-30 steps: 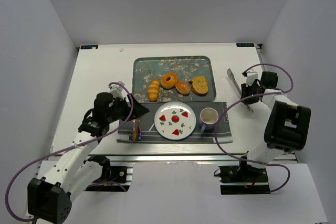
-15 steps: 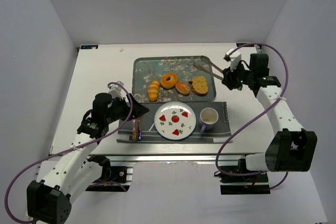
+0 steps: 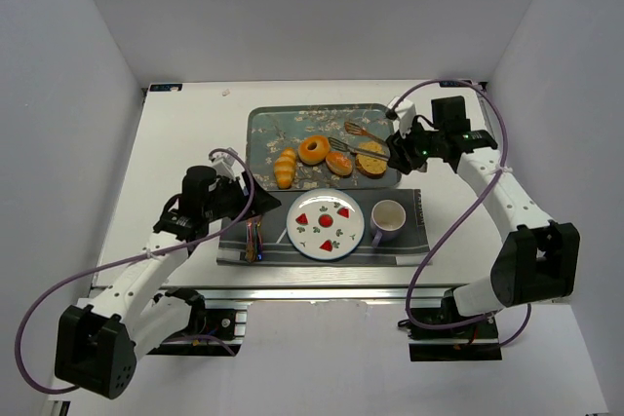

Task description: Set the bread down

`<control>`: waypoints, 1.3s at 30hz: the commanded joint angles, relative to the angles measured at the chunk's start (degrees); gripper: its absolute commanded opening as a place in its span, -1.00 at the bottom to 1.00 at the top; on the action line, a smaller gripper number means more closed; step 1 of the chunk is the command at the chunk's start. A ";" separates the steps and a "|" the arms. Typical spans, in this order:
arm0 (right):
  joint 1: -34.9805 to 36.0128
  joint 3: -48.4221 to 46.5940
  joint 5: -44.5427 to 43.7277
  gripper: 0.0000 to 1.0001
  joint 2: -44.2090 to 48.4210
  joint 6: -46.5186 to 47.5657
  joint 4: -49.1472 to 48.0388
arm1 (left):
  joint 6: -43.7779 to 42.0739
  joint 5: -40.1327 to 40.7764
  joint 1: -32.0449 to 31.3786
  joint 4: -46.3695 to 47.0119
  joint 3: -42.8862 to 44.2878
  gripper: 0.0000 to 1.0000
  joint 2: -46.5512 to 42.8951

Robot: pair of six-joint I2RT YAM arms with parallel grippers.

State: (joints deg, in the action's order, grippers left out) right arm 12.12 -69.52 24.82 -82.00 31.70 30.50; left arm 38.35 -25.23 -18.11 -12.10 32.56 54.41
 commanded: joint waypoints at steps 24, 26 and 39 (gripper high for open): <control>3.00 -6.68 -3.20 -0.51 -9.94 5.82 7.11 | -5.48 -1.05 0.27 -0.64 9.80 0.48 9.13; 3.00 -7.65 -1.62 -0.58 -8.45 8.01 8.51 | -5.65 -0.87 0.27 -1.08 10.25 0.48 9.05; 3.70 -13.81 8.32 -0.74 -6.77 50.80 30.39 | -5.39 0.18 0.27 -1.44 9.20 0.48 6.32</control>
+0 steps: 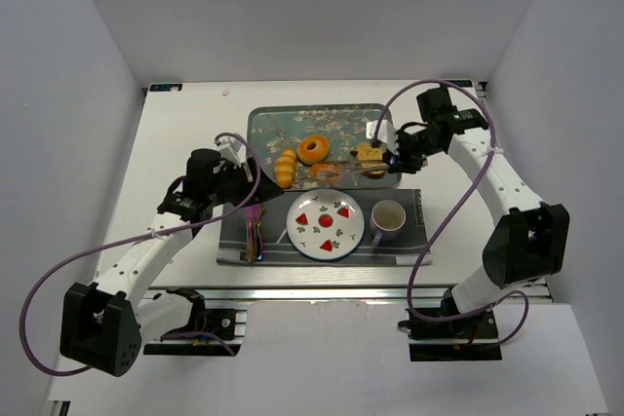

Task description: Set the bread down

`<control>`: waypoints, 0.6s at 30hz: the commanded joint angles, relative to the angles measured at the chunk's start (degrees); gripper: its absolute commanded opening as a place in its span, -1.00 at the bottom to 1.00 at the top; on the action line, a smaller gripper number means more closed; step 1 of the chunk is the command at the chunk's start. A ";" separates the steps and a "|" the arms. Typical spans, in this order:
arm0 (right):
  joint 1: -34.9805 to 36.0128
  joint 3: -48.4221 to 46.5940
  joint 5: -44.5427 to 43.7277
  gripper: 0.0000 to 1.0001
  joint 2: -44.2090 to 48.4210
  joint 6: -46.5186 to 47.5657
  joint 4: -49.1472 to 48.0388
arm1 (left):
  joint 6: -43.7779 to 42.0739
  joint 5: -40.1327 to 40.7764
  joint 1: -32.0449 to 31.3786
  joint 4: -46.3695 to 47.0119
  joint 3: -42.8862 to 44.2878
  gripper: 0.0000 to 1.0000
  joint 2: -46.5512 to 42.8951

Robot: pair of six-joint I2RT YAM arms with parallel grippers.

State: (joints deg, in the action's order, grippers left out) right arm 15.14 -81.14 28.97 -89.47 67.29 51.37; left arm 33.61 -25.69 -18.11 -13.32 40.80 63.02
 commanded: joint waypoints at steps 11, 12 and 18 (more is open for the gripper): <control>8.77 -1.47 -2.51 -0.46 -2.55 24.47 8.40 | 0.06 1.87 0.35 -2.06 -0.45 0.48 -6.07; 9.12 -1.30 -2.95 -0.37 -2.81 23.78 7.96 | 0.41 2.05 0.35 -2.15 -0.63 0.48 -6.77; 9.56 0.45 -3.83 -0.14 -3.26 22.10 5.94 | 1.38 2.75 0.27 -2.58 -2.04 0.48 -9.41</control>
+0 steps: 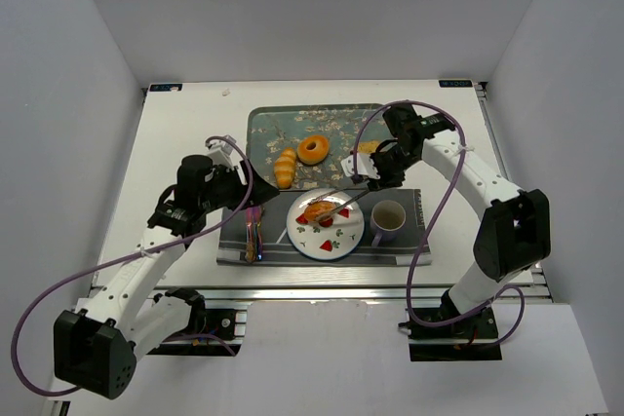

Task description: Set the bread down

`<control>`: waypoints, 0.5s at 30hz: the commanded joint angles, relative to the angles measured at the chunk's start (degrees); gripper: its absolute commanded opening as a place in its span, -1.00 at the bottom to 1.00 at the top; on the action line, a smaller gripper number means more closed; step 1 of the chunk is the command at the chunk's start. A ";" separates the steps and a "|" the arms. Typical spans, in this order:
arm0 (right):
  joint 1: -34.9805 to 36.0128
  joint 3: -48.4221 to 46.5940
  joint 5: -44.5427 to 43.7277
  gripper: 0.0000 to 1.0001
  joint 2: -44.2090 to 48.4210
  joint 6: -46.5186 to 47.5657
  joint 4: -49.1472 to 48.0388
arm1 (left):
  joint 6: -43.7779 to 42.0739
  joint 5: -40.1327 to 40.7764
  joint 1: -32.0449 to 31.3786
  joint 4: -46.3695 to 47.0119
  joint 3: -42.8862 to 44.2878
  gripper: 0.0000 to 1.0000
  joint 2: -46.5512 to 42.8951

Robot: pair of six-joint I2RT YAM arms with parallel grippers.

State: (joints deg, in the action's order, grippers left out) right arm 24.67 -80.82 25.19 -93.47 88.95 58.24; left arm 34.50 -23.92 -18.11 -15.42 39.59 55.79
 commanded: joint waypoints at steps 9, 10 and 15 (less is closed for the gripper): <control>-0.58 3.12 1.96 0.14 6.81 -2.99 -3.92 | 0.39 0.90 0.35 -1.37 0.04 0.48 -2.70; -0.76 2.95 2.93 0.14 7.77 -3.60 -4.27 | 0.39 0.98 0.27 -1.54 0.22 0.48 -2.70; -2.69 1.10 7.23 0.07 10.06 -9.22 -4.89 | 0.30 1.51 0.35 -2.42 0.48 0.48 -3.75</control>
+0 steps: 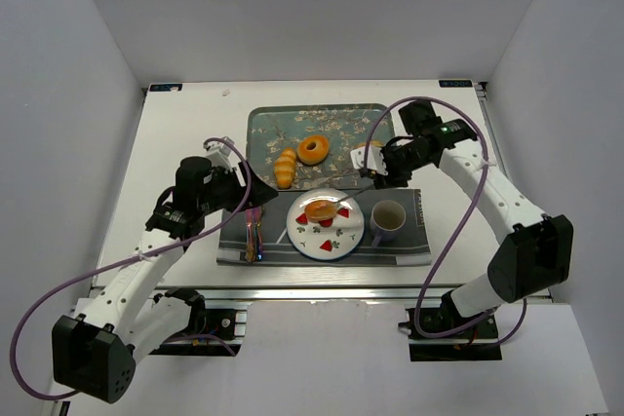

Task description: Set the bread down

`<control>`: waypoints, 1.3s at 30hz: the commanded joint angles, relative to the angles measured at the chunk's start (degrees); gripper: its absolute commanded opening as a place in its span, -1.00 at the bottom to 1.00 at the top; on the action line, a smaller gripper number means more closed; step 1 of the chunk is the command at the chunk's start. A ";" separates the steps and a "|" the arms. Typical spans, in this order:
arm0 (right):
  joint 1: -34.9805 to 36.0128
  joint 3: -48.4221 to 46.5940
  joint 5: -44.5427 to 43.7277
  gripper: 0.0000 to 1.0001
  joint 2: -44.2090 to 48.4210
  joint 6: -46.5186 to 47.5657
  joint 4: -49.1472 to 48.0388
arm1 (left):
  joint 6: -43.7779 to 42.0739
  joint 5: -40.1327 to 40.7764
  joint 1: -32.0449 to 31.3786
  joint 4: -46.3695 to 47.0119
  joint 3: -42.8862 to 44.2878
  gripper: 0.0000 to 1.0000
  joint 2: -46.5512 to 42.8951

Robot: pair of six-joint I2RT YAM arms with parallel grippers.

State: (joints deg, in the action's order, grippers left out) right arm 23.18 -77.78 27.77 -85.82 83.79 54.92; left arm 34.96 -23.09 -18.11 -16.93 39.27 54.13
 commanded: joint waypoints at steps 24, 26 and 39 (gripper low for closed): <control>-1.03 -8.53 -3.15 -0.04 -12.44 -17.25 -24.32 | 0.99 2.17 0.27 -2.58 0.37 0.48 -5.26; -0.51 -8.53 -3.86 -0.02 -13.23 -17.17 -25.38 | 0.99 2.26 0.35 -2.58 0.37 0.48 -5.17; 1.08 -7.04 -11.06 -0.02 -15.69 -14.44 -23.35 | 0.72 2.35 0.35 -2.32 0.37 0.49 -4.82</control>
State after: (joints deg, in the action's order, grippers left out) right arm 24.14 -83.59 18.90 -102.06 68.77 32.62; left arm 35.86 -21.39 -18.11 -19.33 39.27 50.04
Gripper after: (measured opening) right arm 0.495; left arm 0.744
